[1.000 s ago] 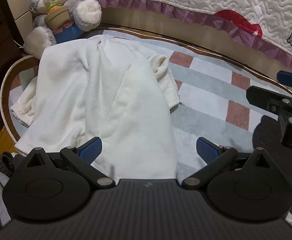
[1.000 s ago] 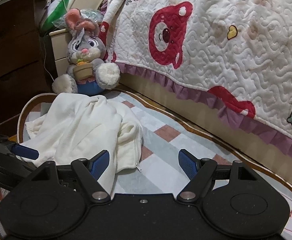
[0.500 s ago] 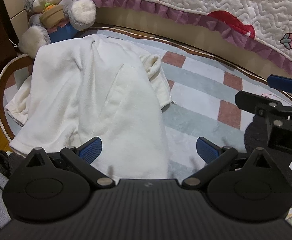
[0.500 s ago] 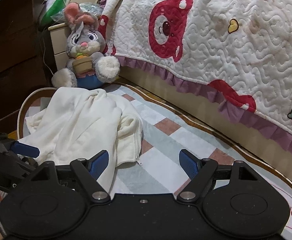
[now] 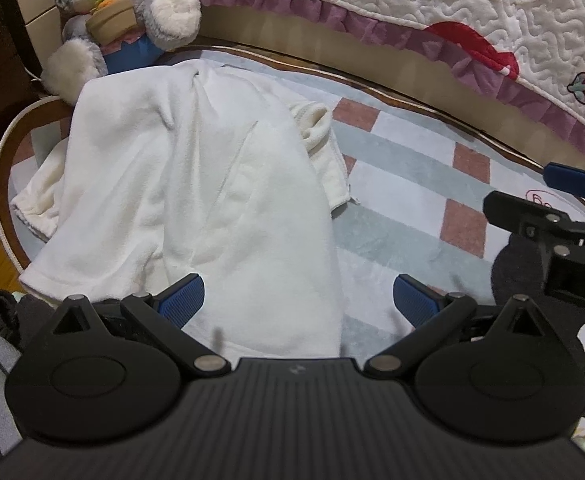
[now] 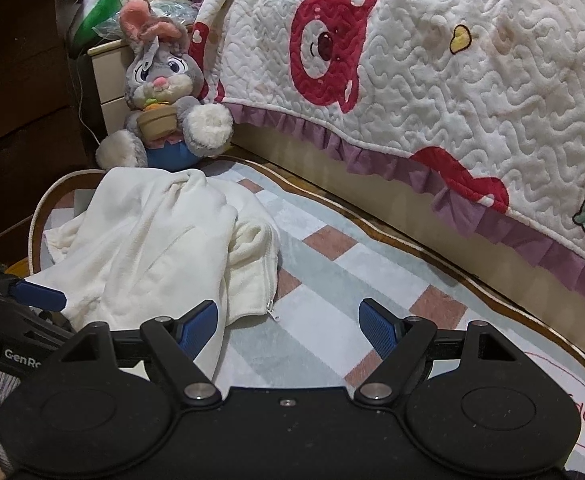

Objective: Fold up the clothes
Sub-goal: 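Move both grippers toward the crumpled cream fleece jacket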

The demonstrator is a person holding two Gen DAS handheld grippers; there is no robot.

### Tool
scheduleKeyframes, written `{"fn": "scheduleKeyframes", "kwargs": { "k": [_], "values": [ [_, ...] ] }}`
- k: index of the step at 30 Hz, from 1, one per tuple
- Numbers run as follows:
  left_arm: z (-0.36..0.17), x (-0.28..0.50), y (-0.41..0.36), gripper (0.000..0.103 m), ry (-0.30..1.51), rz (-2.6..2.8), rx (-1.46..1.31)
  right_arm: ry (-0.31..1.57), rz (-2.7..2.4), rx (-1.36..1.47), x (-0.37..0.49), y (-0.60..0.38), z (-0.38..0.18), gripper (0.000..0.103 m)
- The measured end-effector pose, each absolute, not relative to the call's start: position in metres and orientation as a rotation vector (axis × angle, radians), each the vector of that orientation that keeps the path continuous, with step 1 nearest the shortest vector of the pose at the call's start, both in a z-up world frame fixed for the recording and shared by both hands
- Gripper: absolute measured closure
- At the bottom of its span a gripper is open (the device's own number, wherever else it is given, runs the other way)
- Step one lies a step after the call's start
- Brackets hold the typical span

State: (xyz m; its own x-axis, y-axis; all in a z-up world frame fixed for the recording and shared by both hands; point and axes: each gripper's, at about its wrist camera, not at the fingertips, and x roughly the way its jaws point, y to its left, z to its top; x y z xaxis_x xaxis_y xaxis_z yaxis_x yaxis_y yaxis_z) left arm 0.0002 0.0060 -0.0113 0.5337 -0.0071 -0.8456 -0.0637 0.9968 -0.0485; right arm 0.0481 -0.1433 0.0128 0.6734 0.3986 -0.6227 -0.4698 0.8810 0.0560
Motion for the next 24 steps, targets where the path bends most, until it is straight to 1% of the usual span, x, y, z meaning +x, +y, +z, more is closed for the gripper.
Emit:
{"fn": "scheduleKeyframes", "kwargs": {
  "k": [14, 16, 20, 23, 24],
  "values": [
    [-0.014, 0.000, 0.006, 0.000, 1.017, 0.045, -0.075, 0.696, 0.498, -0.113, 0.050, -0.143, 0.008, 0.021],
    [-0.014, -0.002, 0.005, 0.000, 0.989, 0.056, -0.062, 0.701, 0.520, -0.109, 0.050, -0.144, 0.005, 0.021],
    [-0.016, -0.004, -0.003, 0.000, 0.915, 0.104, 0.056, 0.699, 0.568, -0.144, 0.049, -0.140, 0.002, 0.021],
    [-0.012, 0.003, 0.002, 0.004, 0.918, 0.084, 0.008, 0.690, 0.614, -0.168, 0.055, -0.134, 0.002, 0.021],
    [-0.008, 0.008, 0.005, 0.008, 0.917, 0.074, 0.003, 0.688, 0.630, -0.171, 0.059, -0.132, 0.002, 0.021]
  ]
}}
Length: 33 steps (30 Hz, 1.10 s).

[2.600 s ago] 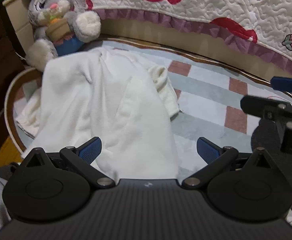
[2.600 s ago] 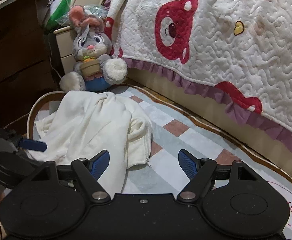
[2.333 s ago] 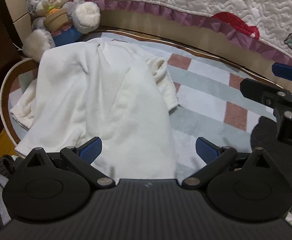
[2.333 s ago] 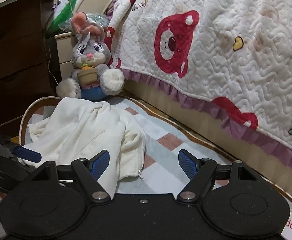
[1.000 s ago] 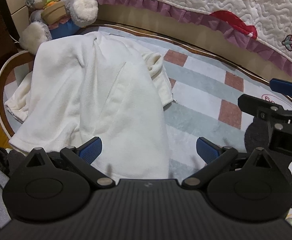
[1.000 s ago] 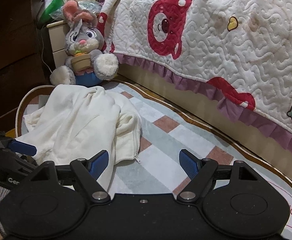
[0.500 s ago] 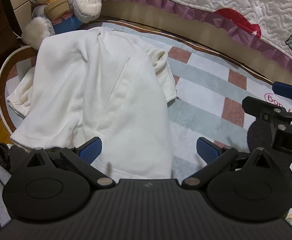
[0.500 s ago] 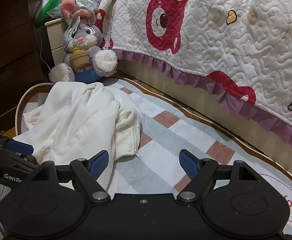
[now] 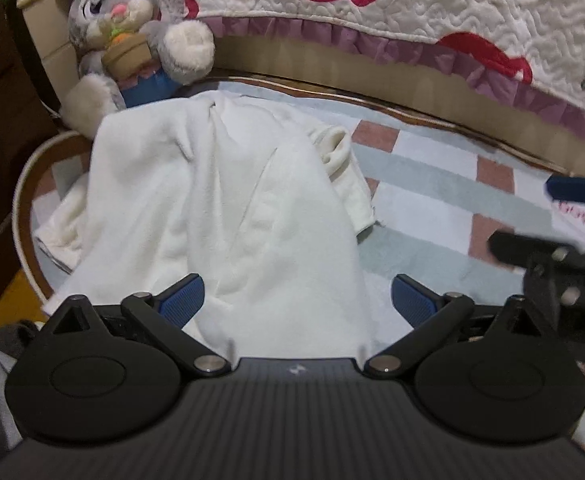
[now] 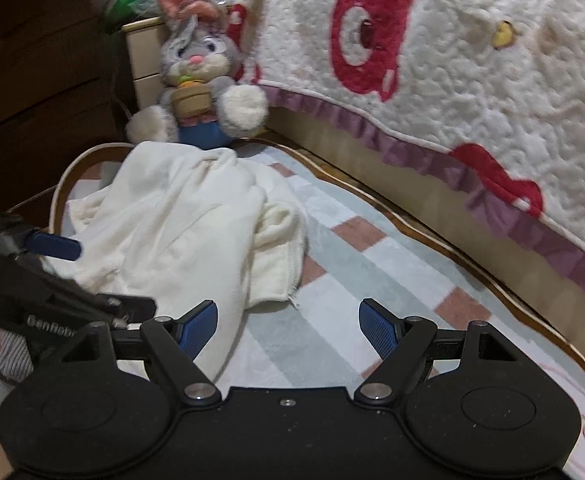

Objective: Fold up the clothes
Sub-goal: 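Move both grippers toward the crumpled cream fleece jacket, then grasp the jacket fabric with the left gripper while the right gripper grasps another part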

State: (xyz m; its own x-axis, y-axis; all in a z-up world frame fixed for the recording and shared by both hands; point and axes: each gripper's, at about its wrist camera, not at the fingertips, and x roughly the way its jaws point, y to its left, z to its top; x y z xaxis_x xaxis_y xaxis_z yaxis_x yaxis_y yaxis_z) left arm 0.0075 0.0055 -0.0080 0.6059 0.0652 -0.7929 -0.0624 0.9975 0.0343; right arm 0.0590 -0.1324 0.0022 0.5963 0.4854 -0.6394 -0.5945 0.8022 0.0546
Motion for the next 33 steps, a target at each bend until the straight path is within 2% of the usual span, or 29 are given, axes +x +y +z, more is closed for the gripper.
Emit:
{"fn": "scheduleKeyframes", "kwargs": {
  "k": [1, 5, 9, 12, 15, 19, 24, 28, 29, 31, 32, 33],
  "values": [
    [-0.004, 0.012, 0.009, 0.013, 0.915, 0.064, 0.000, 0.687, 0.644, -0.170, 0.065, -0.130, 0.003, 0.021],
    [0.010, 0.042, 0.033, 0.013, 0.886, 0.020, -0.015, 0.721, 0.678, -0.091, 0.113, -0.124, 0.000, 0.021],
    [0.004, 0.083, 0.095, 0.013, 0.868, 0.155, -0.117, 0.983, 0.717, 0.227, 0.194, -0.123, -0.025, 0.021],
    [-0.011, 0.102, 0.138, 0.013, 0.863, 0.266, -0.208, 1.079, 0.688, 0.458, 0.237, -0.126, -0.051, 0.021],
    [-0.028, 0.115, 0.175, 0.013, 0.863, 0.320, -0.262, 1.134, 0.673, 0.496, 0.258, -0.116, -0.072, 0.021],
    [-0.046, 0.118, 0.208, 0.013, 0.858, 0.323, -0.380, 1.157, 0.668, 0.533, 0.269, -0.107, -0.092, 0.021],
    [-0.067, 0.120, 0.208, 0.013, 0.825, 0.330, -0.400, 1.147, 0.678, 0.592, 0.296, -0.100, -0.111, 0.013],
    [-0.084, 0.130, 0.206, 0.013, 0.808, 0.346, -0.437, 1.135, 0.602, 0.676, 0.314, -0.099, -0.132, 0.013],
    [-0.086, 0.134, 0.204, 0.013, 0.803, 0.362, -0.387, 1.134, 0.585, 0.703, 0.318, -0.099, -0.136, 0.014],
    [-0.088, 0.135, 0.201, 0.014, 0.781, 0.371, -0.363, 1.122, 0.580, 0.747, 0.322, -0.096, -0.145, 0.027],
    [-0.092, 0.136, 0.203, 0.014, 0.793, 0.347, -0.401, 1.120, 0.582, 0.772, 0.323, -0.094, -0.150, 0.030],
    [-0.096, 0.136, 0.206, 0.016, 0.812, 0.313, -0.460, 1.117, 0.583, 0.797, 0.324, -0.092, -0.156, 0.038]
  ]
}}
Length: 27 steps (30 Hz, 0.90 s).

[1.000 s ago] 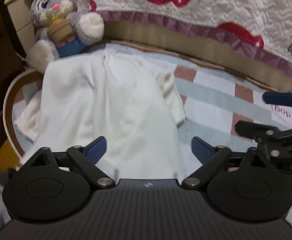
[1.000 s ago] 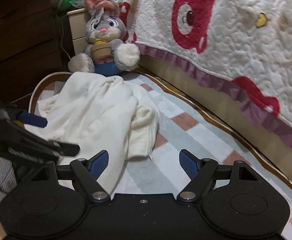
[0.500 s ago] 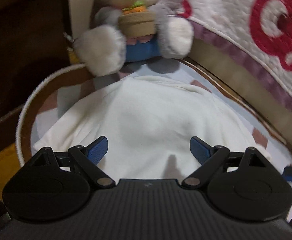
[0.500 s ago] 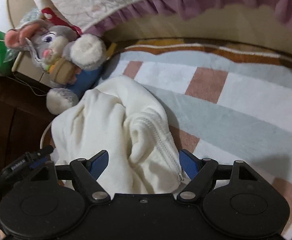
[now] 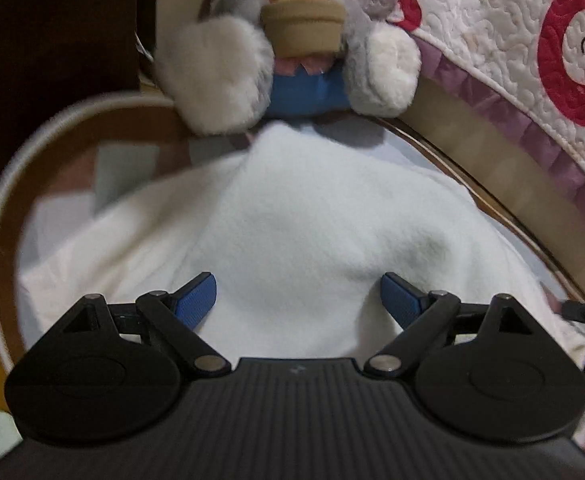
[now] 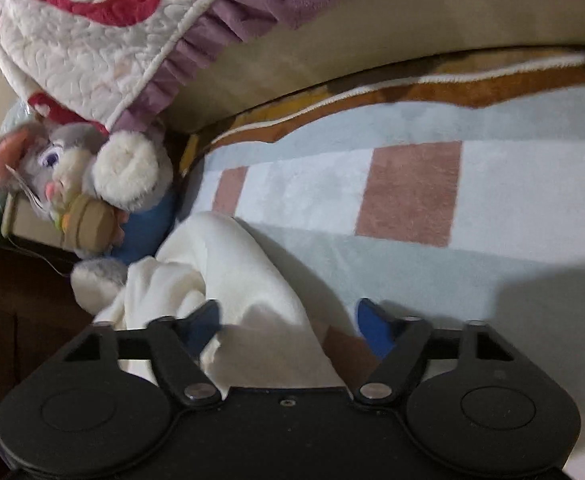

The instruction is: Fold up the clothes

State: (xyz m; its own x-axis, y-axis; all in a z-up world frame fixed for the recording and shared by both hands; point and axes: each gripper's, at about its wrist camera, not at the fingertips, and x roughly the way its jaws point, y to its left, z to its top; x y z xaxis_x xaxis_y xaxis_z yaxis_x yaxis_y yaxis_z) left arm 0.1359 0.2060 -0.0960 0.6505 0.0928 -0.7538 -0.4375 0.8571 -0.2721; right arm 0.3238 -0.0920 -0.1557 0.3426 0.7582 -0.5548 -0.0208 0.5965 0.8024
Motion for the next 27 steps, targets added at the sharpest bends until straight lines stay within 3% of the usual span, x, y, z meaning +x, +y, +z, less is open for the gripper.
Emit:
{"fn": "scheduleKeyframes", "kwargs": {
  "k": [4, 7, 15, 24, 27],
  "values": [
    [-0.115, 0.136, 0.214, 0.025, 0.870, 0.164, -0.697, 1.159, 0.631, 0.949, 0.322, -0.077, -0.174, 0.057],
    [-0.120, 0.137, 0.211, 0.032, 0.884, 0.087, -0.746, 1.211, 0.685, 0.967, 0.315, -0.054, -0.177, 0.058],
    [-0.112, 0.130, 0.207, 0.039, 0.858, -0.026, -0.844, 1.281, 0.815, 1.115, 0.299, -0.048, -0.169, 0.059],
    [-0.074, 0.111, 0.182, 0.057, 0.844, -0.241, -0.907, 1.211, 0.941, 1.322, 0.255, -0.088, -0.156, 0.058],
    [-0.052, 0.100, 0.160, 0.057, 0.841, -0.343, -0.859, 1.159, 0.970, 1.375, 0.229, -0.117, -0.144, 0.058]
  ]
}}
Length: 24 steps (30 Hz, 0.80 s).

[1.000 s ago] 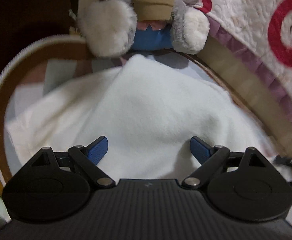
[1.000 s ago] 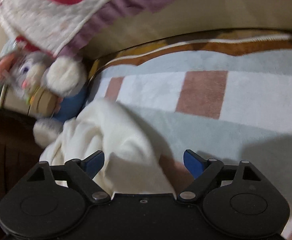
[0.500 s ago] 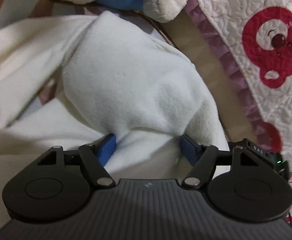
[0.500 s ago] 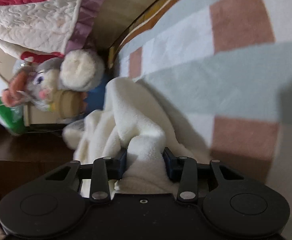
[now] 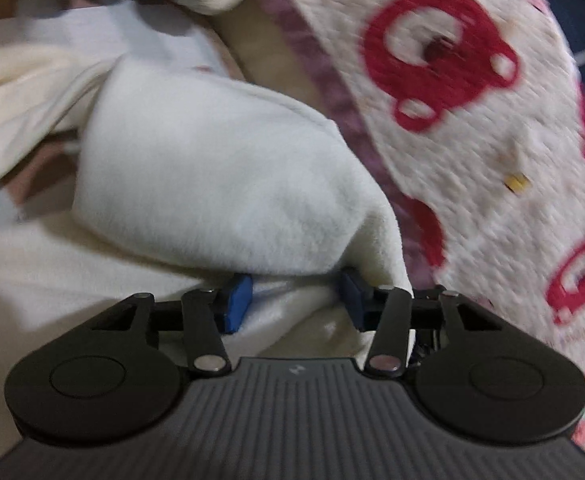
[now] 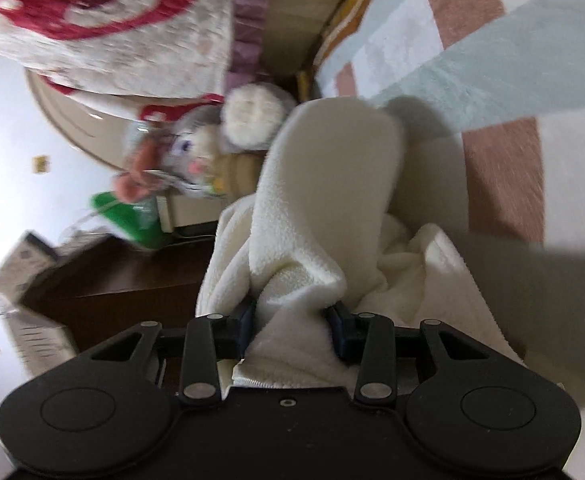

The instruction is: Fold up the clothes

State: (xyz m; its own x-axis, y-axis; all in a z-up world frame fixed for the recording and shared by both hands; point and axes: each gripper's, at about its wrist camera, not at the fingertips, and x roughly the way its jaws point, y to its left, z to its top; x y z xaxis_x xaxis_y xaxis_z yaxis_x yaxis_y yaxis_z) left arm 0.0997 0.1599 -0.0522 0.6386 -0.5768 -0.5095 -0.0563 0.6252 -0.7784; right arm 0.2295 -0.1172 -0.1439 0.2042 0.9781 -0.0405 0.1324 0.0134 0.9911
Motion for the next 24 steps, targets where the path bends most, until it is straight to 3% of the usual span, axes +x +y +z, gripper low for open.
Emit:
{"fn": "scheduleKeyframes", "kwargs": {
  "k": [8, 18, 24],
  "values": [
    [-0.013, 0.073, 0.078, 0.059, 0.833, -0.614, -0.750, 1.043, 0.926, 1.411, 0.151, -0.219, -0.098, 0.058],
    [0.037, 0.009, -0.049, 0.064, 0.791, -0.868, -0.612, 0.766, 0.875, 1.466, 0.032, -0.359, -0.063, 0.058],
    [0.080, -0.015, -0.113, 0.064, 0.745, -1.002, -0.605, 0.625, 0.855, 1.334, -0.009, -0.434, 0.004, 0.058]
  ]
}}
